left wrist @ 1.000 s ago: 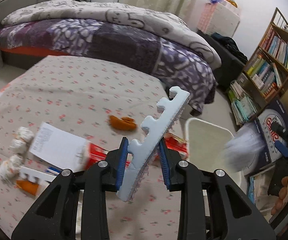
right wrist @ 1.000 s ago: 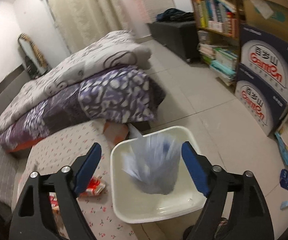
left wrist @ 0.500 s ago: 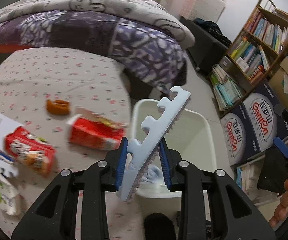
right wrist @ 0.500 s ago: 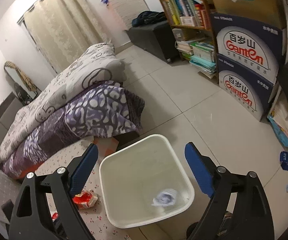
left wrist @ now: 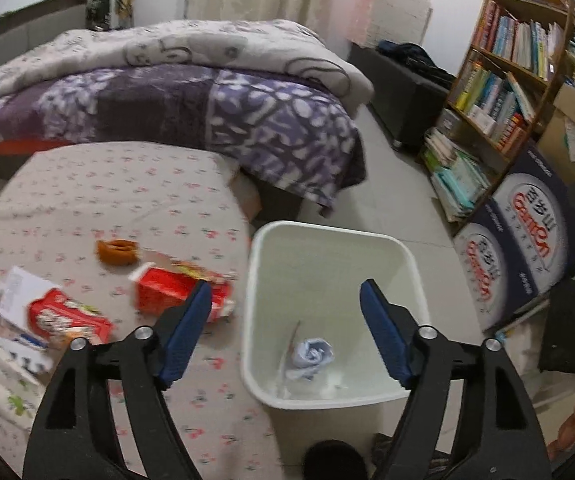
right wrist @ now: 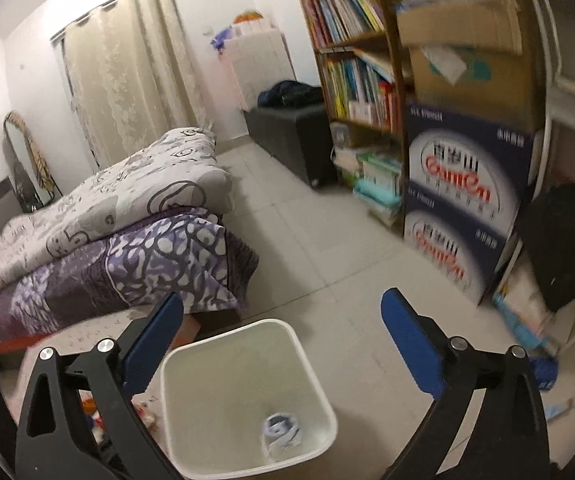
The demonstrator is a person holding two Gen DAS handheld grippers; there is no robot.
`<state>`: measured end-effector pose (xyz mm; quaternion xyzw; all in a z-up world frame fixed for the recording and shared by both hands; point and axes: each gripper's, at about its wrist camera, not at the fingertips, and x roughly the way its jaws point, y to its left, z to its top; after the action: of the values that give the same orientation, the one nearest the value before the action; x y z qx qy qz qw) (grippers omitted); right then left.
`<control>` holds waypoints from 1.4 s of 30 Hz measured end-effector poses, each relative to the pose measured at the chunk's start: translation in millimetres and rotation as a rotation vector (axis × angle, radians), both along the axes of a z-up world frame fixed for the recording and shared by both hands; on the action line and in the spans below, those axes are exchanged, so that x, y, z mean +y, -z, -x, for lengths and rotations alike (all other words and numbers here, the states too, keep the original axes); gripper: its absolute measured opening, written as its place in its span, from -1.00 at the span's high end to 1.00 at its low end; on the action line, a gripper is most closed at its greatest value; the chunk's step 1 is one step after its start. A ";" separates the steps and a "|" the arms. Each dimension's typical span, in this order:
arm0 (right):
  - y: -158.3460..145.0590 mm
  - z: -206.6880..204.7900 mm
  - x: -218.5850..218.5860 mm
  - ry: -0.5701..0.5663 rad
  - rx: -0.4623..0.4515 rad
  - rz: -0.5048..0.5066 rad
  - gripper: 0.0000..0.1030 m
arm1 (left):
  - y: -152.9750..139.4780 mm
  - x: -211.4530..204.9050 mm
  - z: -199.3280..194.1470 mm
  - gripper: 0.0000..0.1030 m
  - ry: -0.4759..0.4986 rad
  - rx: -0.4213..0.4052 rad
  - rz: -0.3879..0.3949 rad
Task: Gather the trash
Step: 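Drop the white foam strip into the white bin with the left gripper, then grasp the wrapped white tissue bundle with the left gripper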
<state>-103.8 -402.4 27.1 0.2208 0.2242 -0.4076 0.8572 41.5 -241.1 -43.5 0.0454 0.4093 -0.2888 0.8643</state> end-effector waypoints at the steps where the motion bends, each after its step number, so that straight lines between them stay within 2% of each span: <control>1: 1.3 -1.6 3.8 -0.008 0.007 0.008 -0.87 | -0.8 4.9 0.4 -0.50 -0.011 -0.016 -0.008; 8: 12.8 -17.5 38.4 -0.093 0.044 0.007 -0.87 | -5.2 45.6 6.5 -0.59 -0.090 -0.158 -0.099; 14: 21.0 -35.7 65.5 -0.197 0.081 -0.013 -0.87 | -4.9 84.9 2.4 -0.69 -0.141 -0.190 -0.135; 17: 26.8 -47.6 80.1 -0.242 0.106 -0.026 -0.87 | -1.3 103.2 0.1 -0.70 -0.163 -0.189 -0.149; 23: 34.0 -69.0 107.4 -0.318 0.124 -0.065 -0.87 | 1.8 137.8 -12.7 -0.70 -0.220 -0.126 -0.153; 31: 37.6 -91.0 141.0 -0.399 0.130 -0.071 -0.87 | 3.5 176.0 -26.0 -0.73 -0.282 -0.107 -0.180; 42: 45.4 -123.3 187.5 -0.513 0.150 -0.092 -0.87 | 11.1 235.9 -54.0 -0.73 -0.367 -0.027 -0.219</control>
<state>19.5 -214.9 -18.2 0.1648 0.3540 -0.1817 0.9025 95.5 -5.2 -54.6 0.0678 0.4282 -0.0798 0.8976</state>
